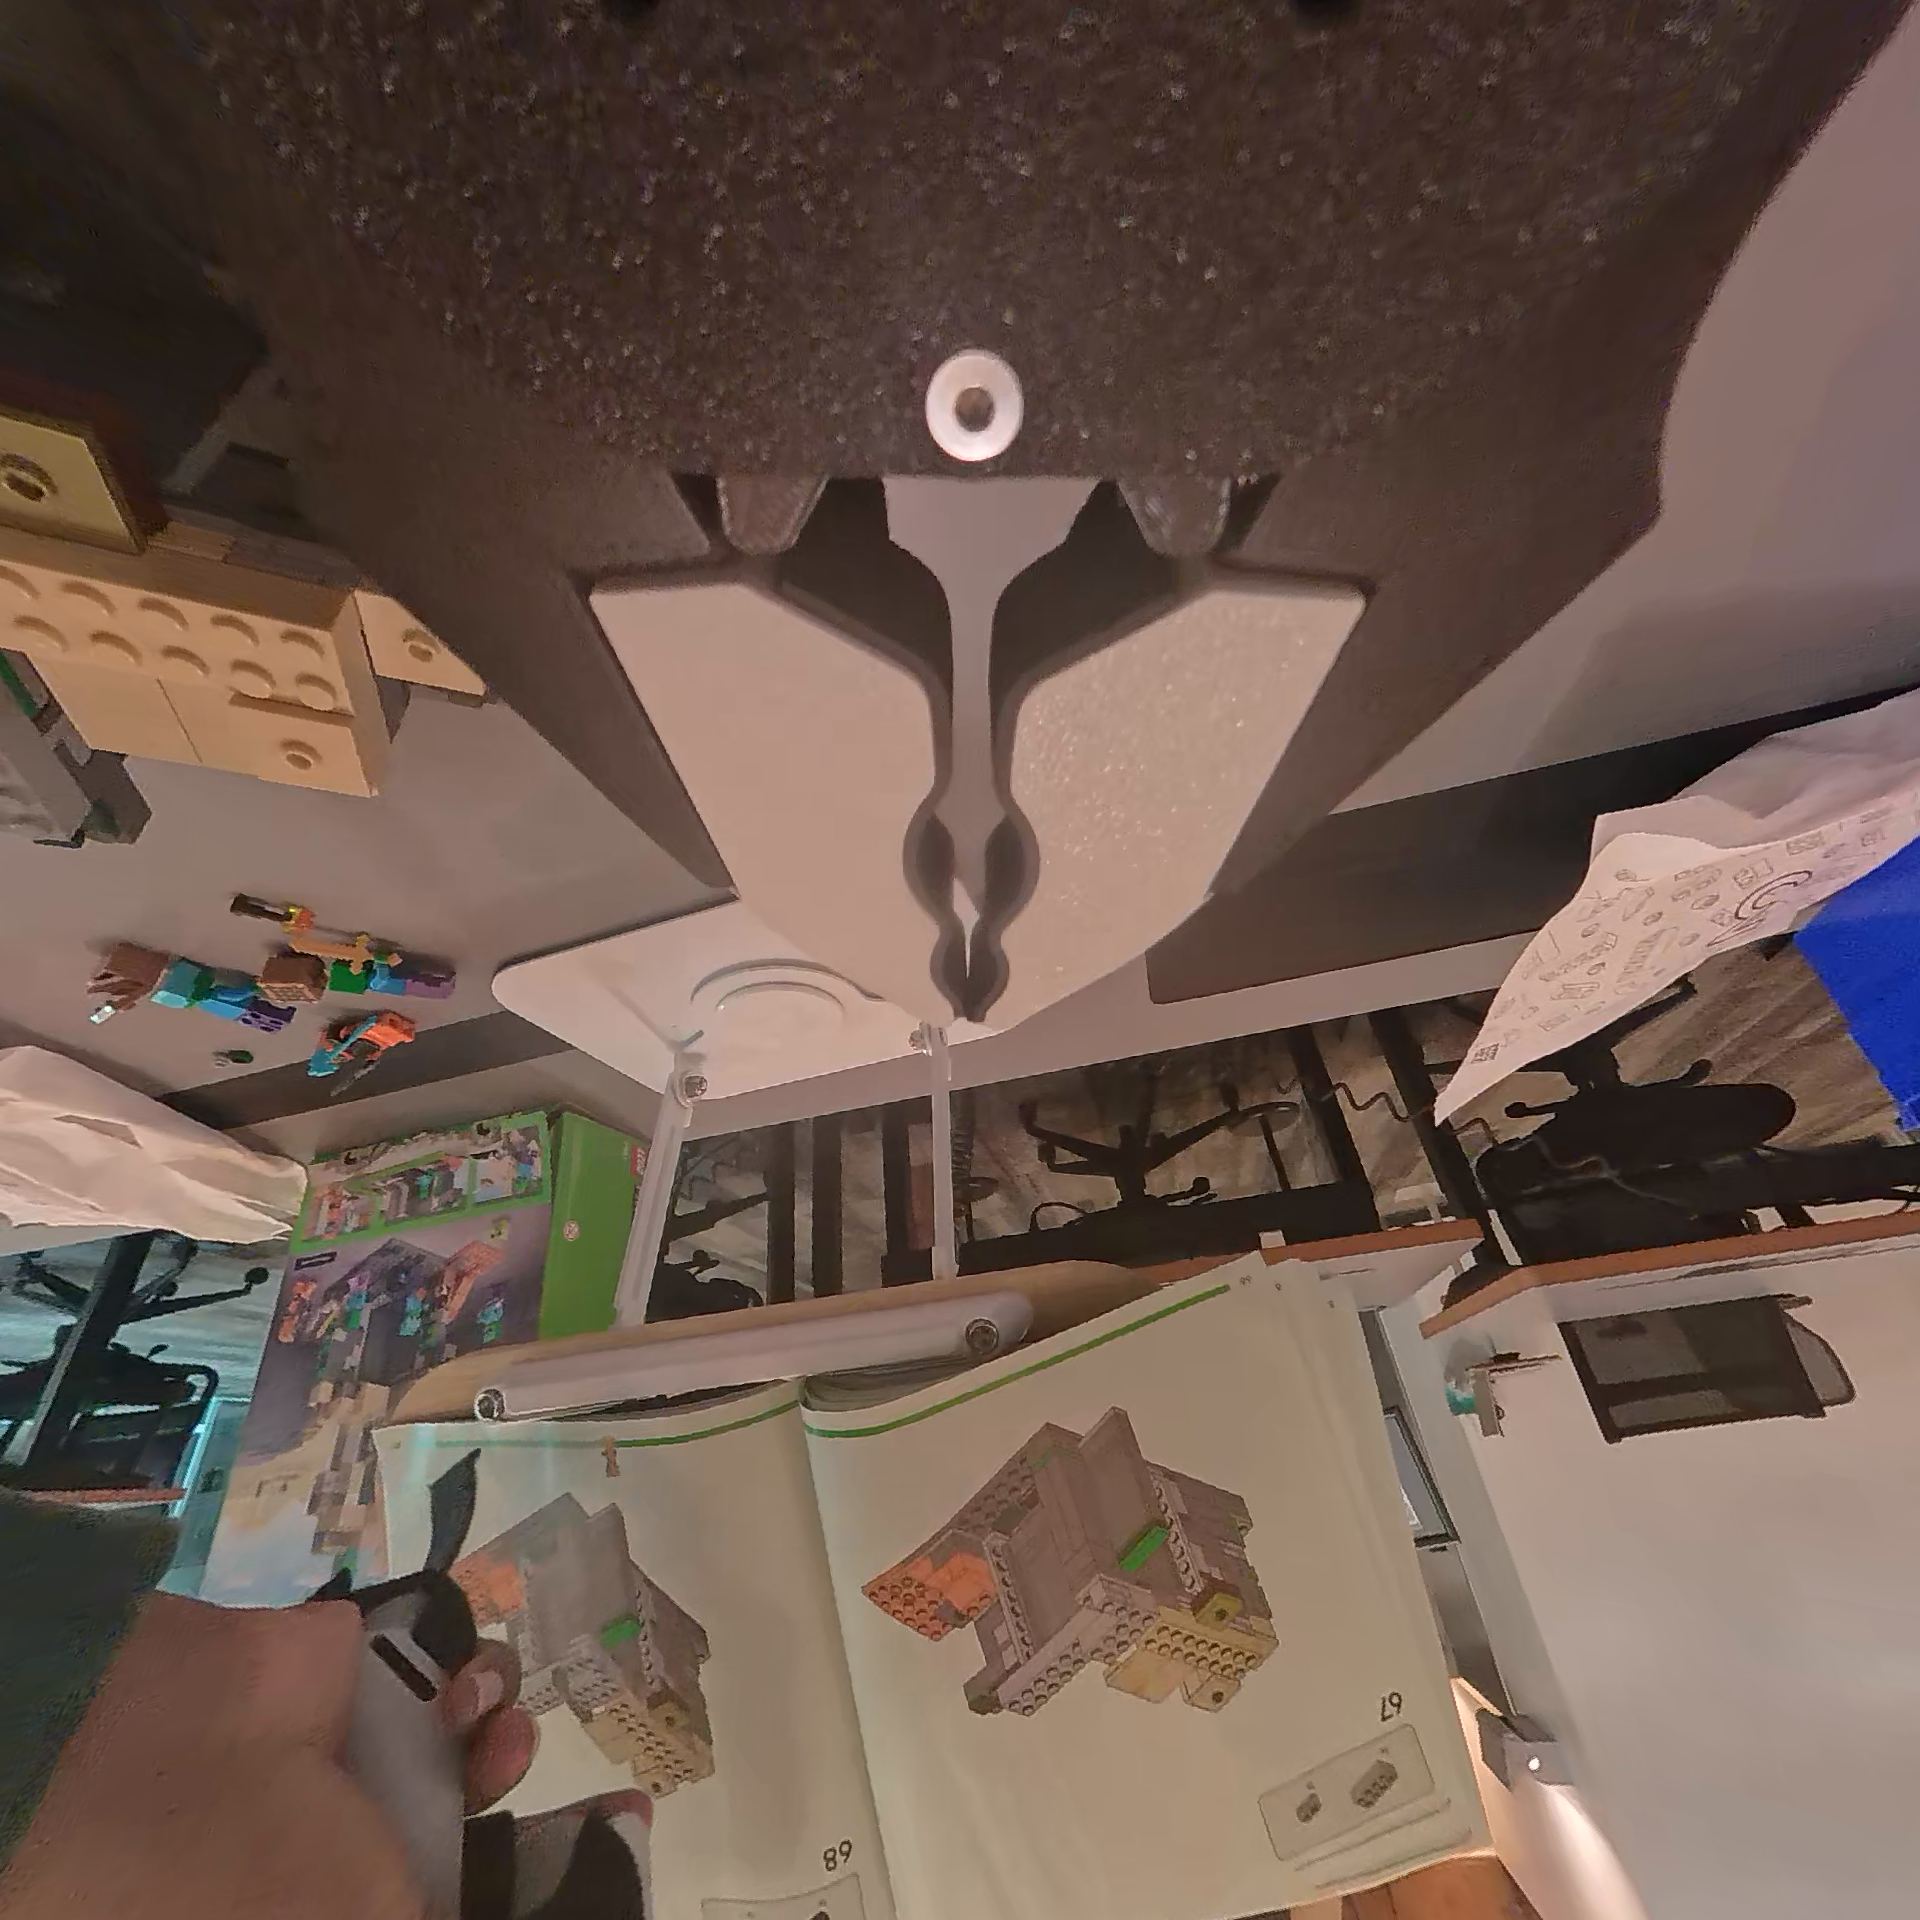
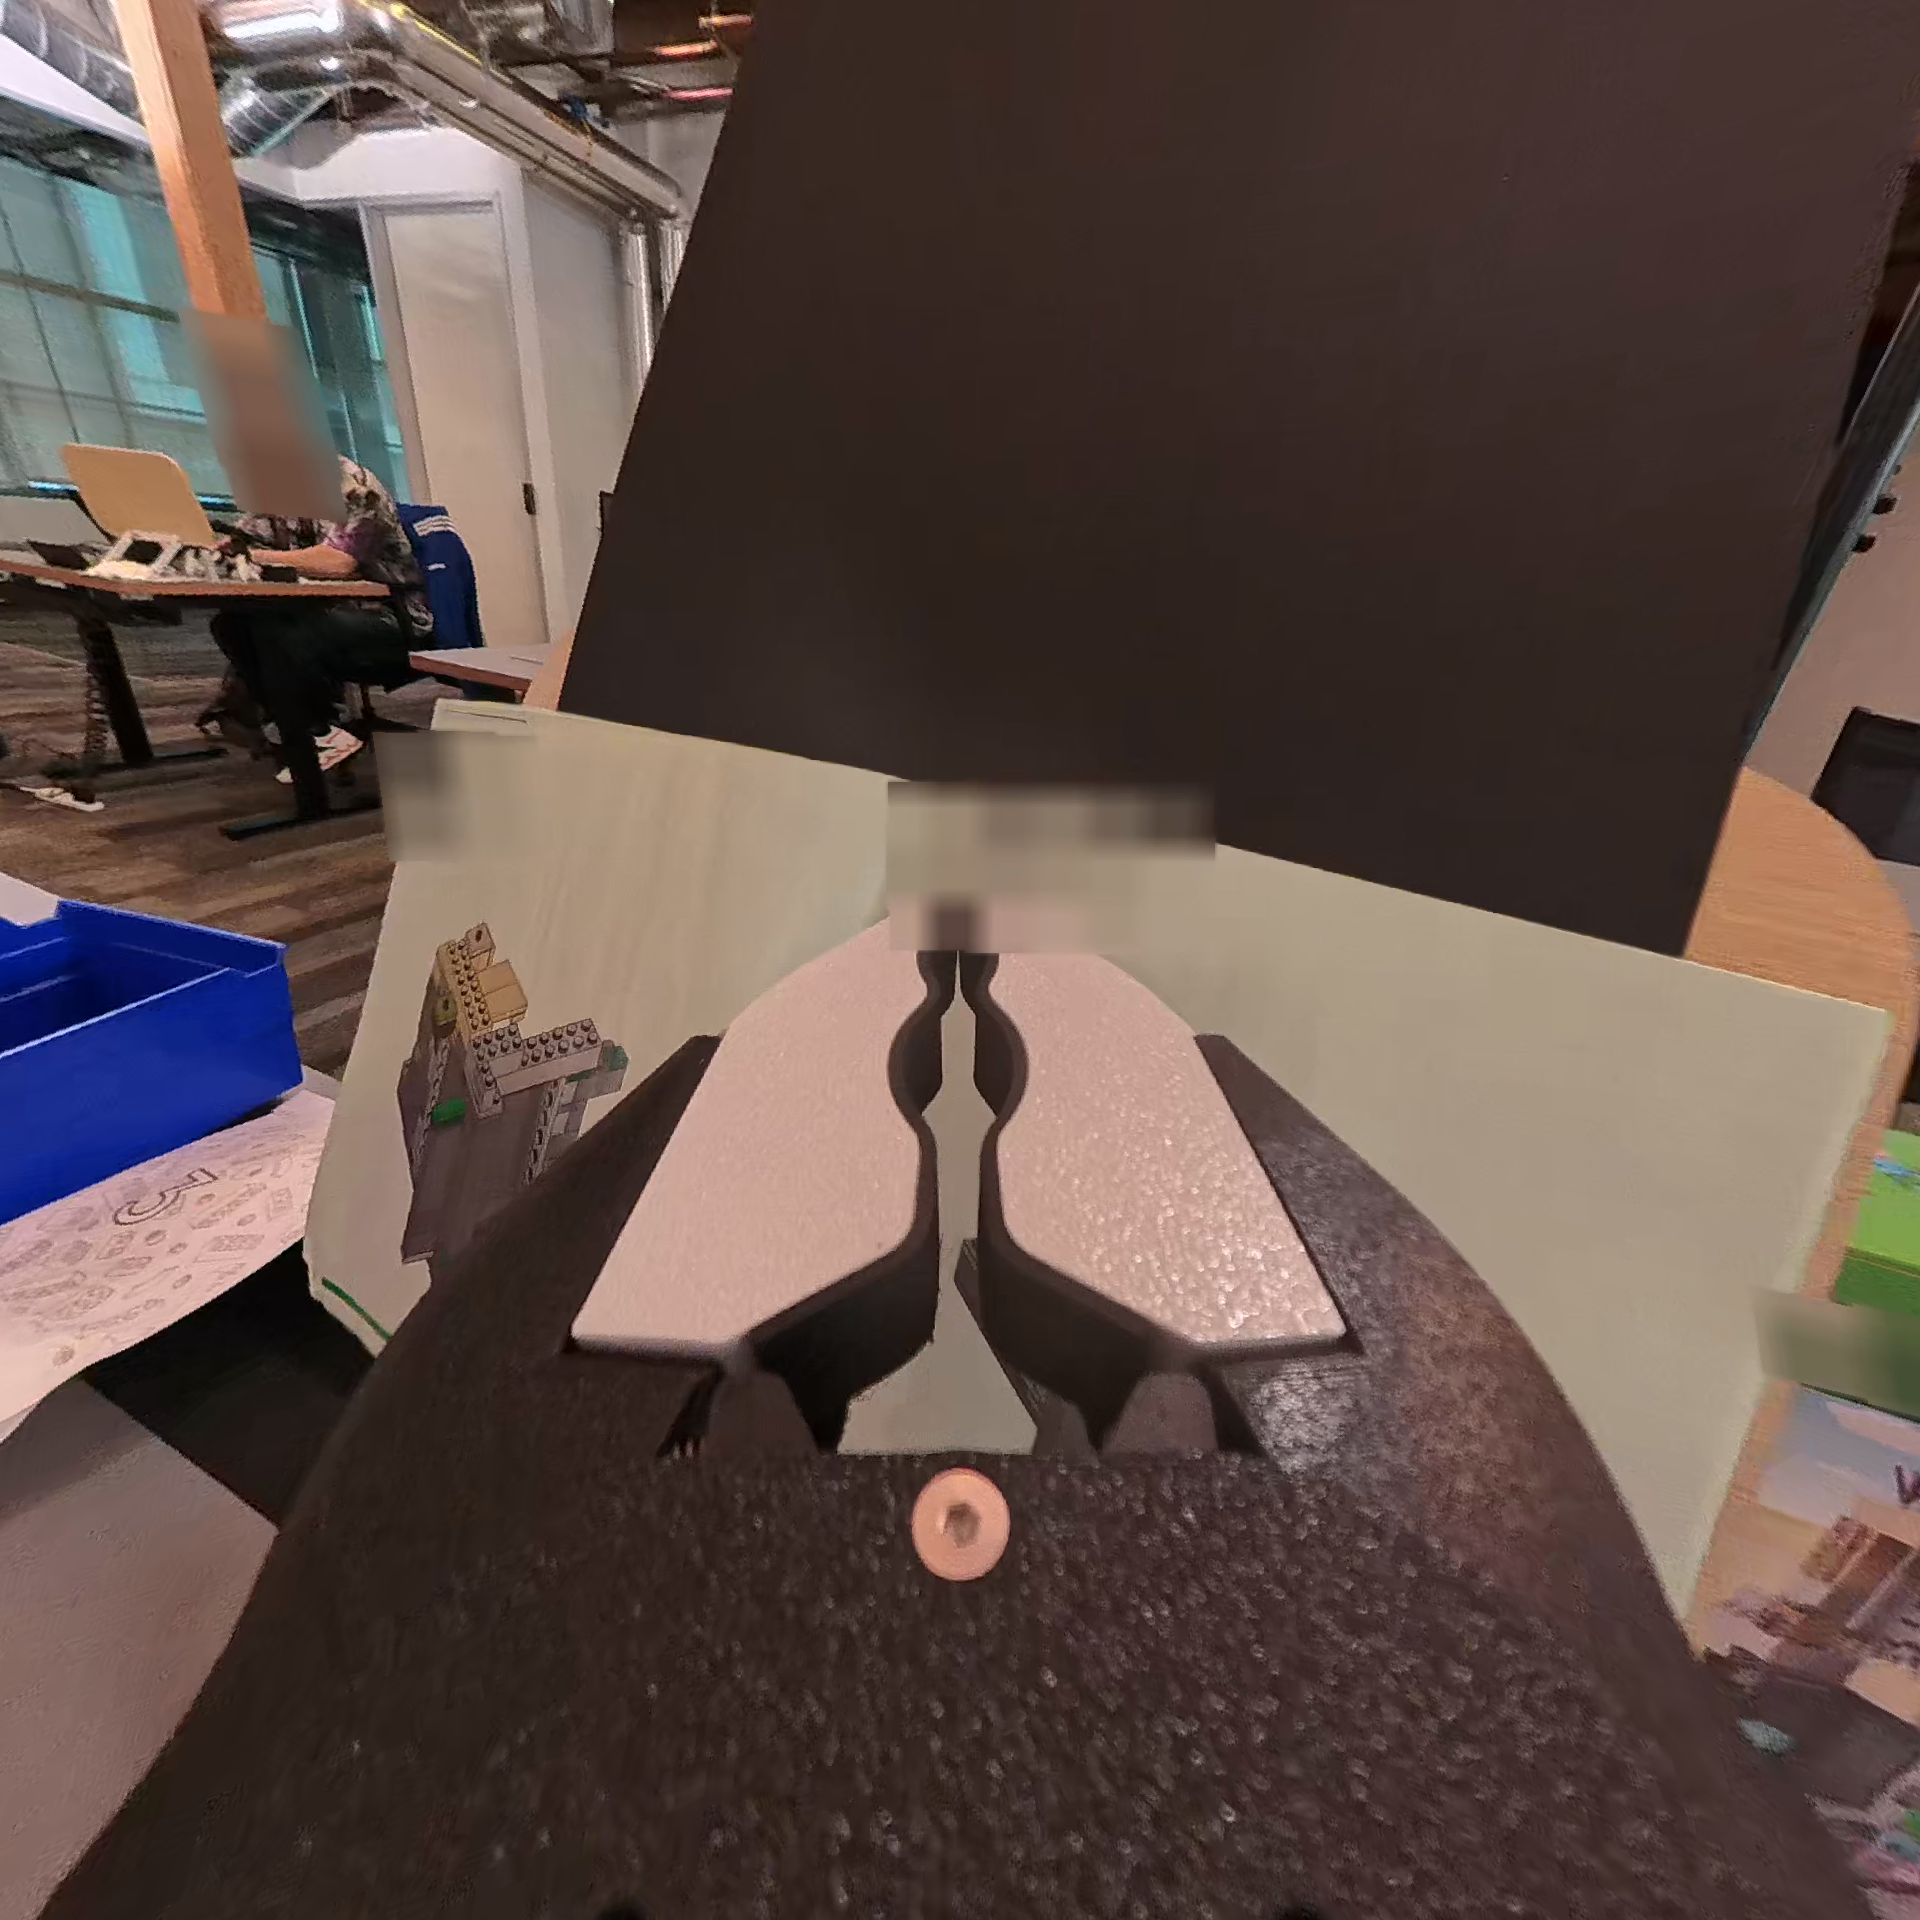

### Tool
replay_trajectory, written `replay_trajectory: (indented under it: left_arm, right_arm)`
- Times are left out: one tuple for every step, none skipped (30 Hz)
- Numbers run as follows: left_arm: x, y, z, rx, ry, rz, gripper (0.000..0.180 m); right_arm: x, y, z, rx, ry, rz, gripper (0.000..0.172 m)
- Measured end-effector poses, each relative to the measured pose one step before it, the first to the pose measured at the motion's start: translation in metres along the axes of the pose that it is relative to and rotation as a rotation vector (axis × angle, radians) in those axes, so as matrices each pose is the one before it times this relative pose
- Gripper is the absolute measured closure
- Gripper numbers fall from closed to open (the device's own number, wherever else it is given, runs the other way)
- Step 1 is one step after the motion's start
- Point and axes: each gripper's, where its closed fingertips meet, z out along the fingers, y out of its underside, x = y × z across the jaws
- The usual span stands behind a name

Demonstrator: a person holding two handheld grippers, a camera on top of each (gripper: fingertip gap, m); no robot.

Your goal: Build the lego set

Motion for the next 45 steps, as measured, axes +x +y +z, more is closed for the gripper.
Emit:
replay_trajectory:
  left_arm:
    - [-0.00006, 0.00005, 0.00015, -0.0003, 0.0002, -0.0010, 0.180]
    - [0.00002, -0.00011, -0.00006, 0.0009, 0.0005, -0.0004, 0.180]
    - [0.00044, 0.00012, 0.00005, -0.0004, 0.0015, 0.0007, 0.180]
    - [0.00049, 0.00020, 0.00013, -0.0010, 0.0017, 0.0013, 0.180]
    - [0.00051, 0.00030, 0.00001, -0.0010, 0.0022, 0.0011, 0.180]
    - [0.00052, 0.00027, 0.00003, -0.0013, 0.0028, -0.0011, 0.180]
    - [0.00040, 0.00046, 0.00007, -0.0032, 0.0041, -0.0037, 0.180]
    - [0.00038, 0.00040, -0.00003, -0.0036, 0.0034, -0.0031, 0.180]
    - [-0.00028, -0.00009, -0.00023, -0.0007, 0.0000, 0.0001, 0.180]
    - [-0.00047, 0.00000, -0.00029, 0.0002, -0.0004, 0.0013, 0.180]
    - [-0.00052, 0.00013, -0.00006, 0.0002, 0.0003, -0.0005, 0.180]
    - [-0.00031, 0.00001, 0.00013, 0.0019, 0.0020, -0.0018, 0.180]
    - [-0.00038, 0.00003, 0.00018, 0.0032, 0.0004, -0.0004, 0.180]
    - [-0.00070, 0.00015, 0.00031, 0.0035, -0.0031, 0.0031, 0.180]
    - [-0.00027, 0.00033, 0.00029, 0.0032, -0.0032, 0.0075, 0.180]
    - [0.00024, 0.00060, 0.00043, 0.0009, -0.0009, 0.0091, 0.180]
    - [0.00094, 0.00114, 0.00051, -0.0041, 0.0026, 0.0067, 0.180]
    - [0.00139, 0.00129, 0.00061, -0.0068, 0.0051, 0.0034, 0.180]
    - [0.00154, 0.00090, 0.00051, -0.0039, 0.0060, 0.0027, 0.180]
    - [0.00135, 0.00066, 0.00019, -0.0014, 0.0048, 0.0040, 0.180]
    - [0.00106, 0.00041, 0.00018, -0.0003, 0.0033, 0.0057, 0.180]
    - [0.00101, 0.00046, 0.00021, -0.0005, 0.0039, 0.0044, 0.180]
    - [0.00067, 0.00035, 0.00018, -0.0009, 0.0023, 0.0016, 0.180]
    - [0.00048, 0.00037, 0.00008, -0.0001, 0.0019, 0.0014, 0.180]
    - [0.00051, 0.00033, 0.00028, 0.0003, 0.0032, 0.0013, 0.180]
    - [0.00015, -0.00003, 0.00021, 0.0039, 0.0002, 0.0011, 0.180]
    - [-0.00023, -0.00041, -0.00009, 0.0077, -0.0014, 0.0019, 0.180]
    - [0.00015, 0.00012, 0.00017, 0.0015, 0.0019, 0.0002, 0.180]
    - [-0.00002, 0.00035, 0.00011, -0.0012, 0.0028, -0.0041, 0.180]
    - [-0.00020, 0.00002, -0.00015, 0.0023, 0.0020, -0.0063, 0.180]
    - [-0.00066, -0.00030, -0.00033, 0.0033, 0.0000, -0.0055, 0.180]
    - [-0.00044, -0.00052, -0.00034, 0.0032, 0.0010, -0.0030, 0.180]
    - [-0.00063, -0.00058, -0.00034, 0.0027, -0.0008, -0.0023, 0.180]
    - [-0.00036, -0.00079, -0.00040, 0.0036, -0.0002, -0.0061, 0.180]
    - [0.00015, -0.00060, -0.00032, 0.0021, 0.0031, -0.0083, 0.180]
    - [-0.00009, 0.00006, -0.00015, -0.0008, 0.0004, -0.0064, 0.180]
    - [0.00050, 0.00050, -0.00010, -0.0046, 0.0018, -0.0035, 0.180]
    - [0.00108, 0.00090, 0.00007, -0.0115, 0.0050, -0.0052, 0.180]
    - [0.00092, 0.00061, 0.00001, -0.0108, 0.0037, -0.0093, 0.180]
    - [0.00120, -0.00006, -0.00014, -0.0050, 0.0050, -0.0082, 0.180]
    - [0.00079, -0.00021, -0.00011, -0.0033, 0.0016, -0.0035, 0.180]
    - [0.00043, -0.00019, -0.00007, -0.0021, -0.0015, 0.0022, 0.180]
    - [0.00051, -0.00026, -0.00015, -0.0010, -0.0024, 0.0063, 0.180]
    - [0.00061, -0.00041, -0.00015, -0.0002, -0.0031, 0.0099, 0.180]
    - [0.00074, -0.00055, -0.00035, -0.0003, -0.0036, 0.0123, 0.180]
  right_arm:
    - [-0.00125, 0.00129, 0.00178, -0.0053, 0.0004, -0.0032, 0.172]
    - [-0.00136, 0.00187, 0.00130, -0.0066, 0.0007, -0.0052, 0.172]
    - [-0.00166, 0.00152, 0.00100, -0.0046, -0.0005, -0.0059, 0.172]
    - [-0.00173, 0.00088, 0.00055, -0.0018, -0.0018, -0.0062, 0.172]
    - [-0.00150, 0.00021, 0.00031, 0.0002, -0.0017, -0.0050, 0.171]
    - [-0.00070, -0.00050, 0.00033, 0.0015, 0.0002, -0.0034, 0.171]
    - [-0.00057, -0.00097, 0.00041, 0.0031, -0.0014, -0.0019, 0.171]
    - [-0.00018, -0.00092, 0.00086, 0.0012, -0.0001, -0.0013, 0.171]
    - [-0.00001, -0.00080, 0.00111, 0.0000, -0.0009, -0.0017, 0.171]
    - [-0.00008, -0.00092, 0.00104, 0.0001, -0.0014, -0.0018, 0.171]
    - [0.00037, -0.00087, 0.00098, -0.0002, 0.0010, -0.0023, 0.171]
    - [0.00038, -0.00048, 0.00060, -0.0002, 0.0003, -0.0006, 0.170]
    - [0.00030, 0.00018, 0.00045, -0.0012, -0.0008, 0.0021, 0.170]
    - [0.00041, 0.00039, 0.00011, -0.0021, -0.0007, 0.0019, 0.170]
    - [0.00085, 0.00044, -0.00016, -0.0012, 0.0012, -0.0014, 0.170]
    - [0.00083, 0.00021, -0.00040, -0.0008, 0.0010, -0.0060, 0.170]
    - [0.00099, 0.00066, -0.00072, -0.0045, 0.0011, -0.0097, 0.170]
    - [0.00166, 0.00061, -0.00096, -0.0042, 0.0051, -0.0103, 0.171]
    - [0.00190, 0.00005, -0.00144, -0.0003, 0.0040, -0.0077, 0.171]
    - [0.00197, 0.00038, -0.00138, -0.0027, 0.0023, -0.0043, 0.172]
    - [0.00217, 0.00037, -0.00147, -0.0032, 0.0029, -0.0033, 0.172]
    - [0.00252, 0.00000, -0.00148, 0.0001, 0.0032, -0.0029, 0.172]
    - [0.00273, -0.00025, -0.00165, 0.0022, 0.0030, -0.0018, 0.172]
    - [0.00273, -0.00010, -0.00155, 0.0014, 0.0026, -0.0004, 0.172]
    - [0.00226, 0.00040, -0.00154, -0.0011, 0.0015, 0.0004, 0.172]
    - [0.00238, 0.00026, -0.00146, -0.0001, 0.0024, 0.0005, 0.172]
    - [0.00193, 0.00026, -0.00149, 0.0009, 0.0019, 0.0005, 0.172]
    - [0.00140, 0.00039, -0.00137, -0.0003, -0.0004, 0.0004, 0.172]
    - [0.00140, 0.00028, -0.00135, 0.0002, 0.0010, -0.0001, 0.172]
    - [0.00132, -0.00008, -0.00135, 0.0018, 0.0022, -0.0001, 0.172]
    - [0.00096, -0.00001, -0.00133, 0.0006, -0.0001, 0.0016, 0.172]
    - [0.00070, 0.00001, -0.00139, -0.0004, -0.0012, 0.0034, 0.172]
    - [0.00061, -0.00028, -0.00174, 0.0013, -0.0011, 0.0025, 0.172]
    - [0.00033, -0.00035, -0.00213, 0.0019, -0.0014, 0.0018, 0.171]
    - [-0.00030, -0.00025, -0.00284, 0.0019, -0.0046, 0.0025, 0.171]
    - [-0.00060, 0.00017, -0.00371, 0.0007, -0.0039, 0.0028, 0.171]
    - [-0.00124, 0.00036, -0.00507, 0.0015, -0.0054, 0.0035, 0.172]
    - [-0.00218, 0.00078, -0.00627, 0.0000, -0.0084, 0.0058, 0.172]
    - [-0.00252, 0.00115, -0.00766, 0.0003, -0.0066, 0.0073, 0.172]
    - [-0.00328, 0.00117, -0.00870, 0.0032, -0.0084, 0.0060, 0.172]
    - [-0.00368, 0.00176, -0.01000, 0.0013, -0.0090, 0.0066, 0.172]
    - [-0.00438, 0.00190, -0.01109, 0.0022, -0.0110, 0.0087, 0.172]
    - [-0.00496, 0.00281, -0.01208, 0.0004, -0.0130, 0.0084, 0.172]
    - [-0.00479, 0.00377, -0.01290, -0.0012, -0.0100, 0.0085, 0.172]
    - [-0.00485, 0.00503, -0.01340, -0.0014, -0.0113, 0.0088, 0.172]
